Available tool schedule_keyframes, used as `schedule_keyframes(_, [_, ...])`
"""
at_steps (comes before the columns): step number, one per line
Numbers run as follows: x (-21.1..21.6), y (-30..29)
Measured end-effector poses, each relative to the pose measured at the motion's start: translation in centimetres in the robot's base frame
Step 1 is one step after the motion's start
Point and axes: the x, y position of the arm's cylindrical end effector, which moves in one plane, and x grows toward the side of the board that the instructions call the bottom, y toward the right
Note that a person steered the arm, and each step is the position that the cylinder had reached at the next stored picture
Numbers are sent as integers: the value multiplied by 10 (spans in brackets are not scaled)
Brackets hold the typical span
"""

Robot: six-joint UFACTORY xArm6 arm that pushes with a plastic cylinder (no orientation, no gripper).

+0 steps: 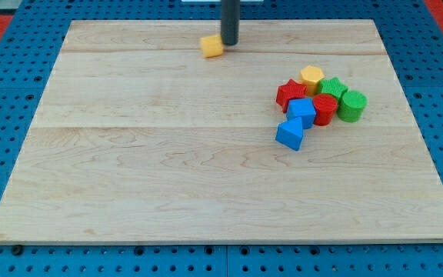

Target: Push yellow heart into the group of blocks

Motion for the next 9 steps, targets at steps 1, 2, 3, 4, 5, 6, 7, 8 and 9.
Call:
schedule_keyframes(1, [-19, -14])
schedule_keyframes(2, [-73, -29])
schedule_keyframes(3, [-27, -127])
schedule_keyframes(4, [9, -80])
schedule_keyframes(5, [-8, -24])
schedule_keyframes(6, [-14, -85])
schedule_keyframes(7, [-46, -18])
schedule_keyframes(8, [-58, 34])
schedule_keyframes(9, [-2, 14])
